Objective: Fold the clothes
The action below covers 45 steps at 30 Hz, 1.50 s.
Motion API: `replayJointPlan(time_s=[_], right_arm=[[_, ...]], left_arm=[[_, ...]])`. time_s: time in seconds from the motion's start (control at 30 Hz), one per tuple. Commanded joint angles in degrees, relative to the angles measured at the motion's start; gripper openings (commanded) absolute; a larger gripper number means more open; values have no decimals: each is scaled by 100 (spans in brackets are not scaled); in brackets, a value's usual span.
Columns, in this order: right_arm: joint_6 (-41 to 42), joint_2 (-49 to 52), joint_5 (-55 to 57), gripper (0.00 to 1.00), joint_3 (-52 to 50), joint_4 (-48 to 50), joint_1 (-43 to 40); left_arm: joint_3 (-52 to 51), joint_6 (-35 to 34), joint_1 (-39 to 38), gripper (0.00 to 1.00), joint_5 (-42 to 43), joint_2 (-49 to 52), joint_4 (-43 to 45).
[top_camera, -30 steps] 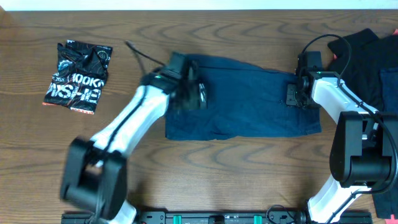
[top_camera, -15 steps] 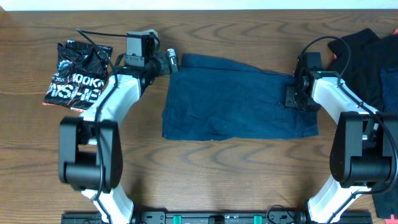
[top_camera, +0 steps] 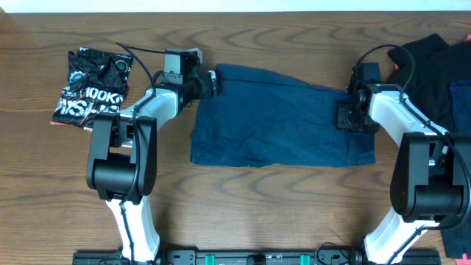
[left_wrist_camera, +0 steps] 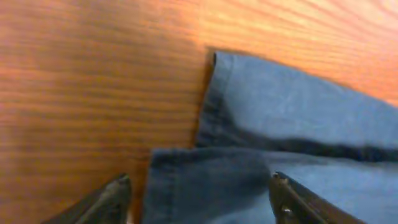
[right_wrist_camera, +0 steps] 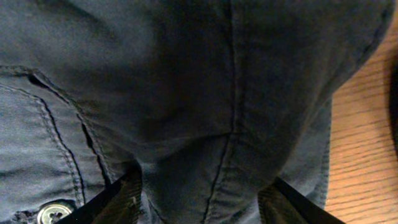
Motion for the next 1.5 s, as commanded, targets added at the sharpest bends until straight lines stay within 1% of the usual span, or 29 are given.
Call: replayJointPlan(time_s=[0.0, 0.03, 0.07, 0.1, 0.23, 0.4, 0.5, 0.57, 0.67, 0.73, 0.8, 0.9, 1.0, 1.1, 1.27, 1.47], right_arm=[[-17, 44, -72, 55, -66, -109, 52], [-17, 44, -72, 54, -66, -125, 52], [-17, 44, -72, 52, -66, -138, 52], [-17, 44, -72, 53, -66, -164, 52], [57, 37, -15, 48, -63, -216, 50], [247, -151, 22, 49, -63, -214, 46], [413, -496, 151, 51, -63, -170, 24], [417, -798, 168, 54, -63, -109, -20], [435, -1246, 166, 60, -63, 55, -146], [433, -1480, 127, 61, -63, 238, -267], [428, -1582, 55, 59, -63, 433, -380], [413, -1504, 90, 56, -66, 472, -511], [603, -1237, 103, 47, -66, 387, -675], [979, -901, 98, 33, -66, 356, -835], [994, -411, 101, 18, -66, 417, -896], [1012, -118, -28, 18, -66, 463, -861]], left_arm=[[-26, 50, -118, 49, 136, 109, 44], [-26, 50, -127, 28, 234, 98, 111], [-26, 50, -127, 13, 407, 74, 181], [-26, 50, -120, 6, 562, 28, 223], [-26, 48, -72, 6, 675, -315, 195], [-26, 50, -46, 6, 673, -1067, -39], [-26, 52, -46, 6, 675, -1460, -190], [-26, 50, -48, 6, 673, -1661, -223], [-26, 48, -52, 6, 675, -1843, -221], [-26, 48, -52, 6, 675, -1917, -201], [-26, 46, -52, 6, 680, -1943, -195], [-26, 46, -52, 6, 702, -1943, -195], [-26, 46, -52, 6, 699, -1943, -120], [-26, -15, -52, 7, 699, -1943, 44], [-26, -101, -90, 6, 695, -1943, 256], [-26, -101, -269, 6, 691, -1943, 483]])
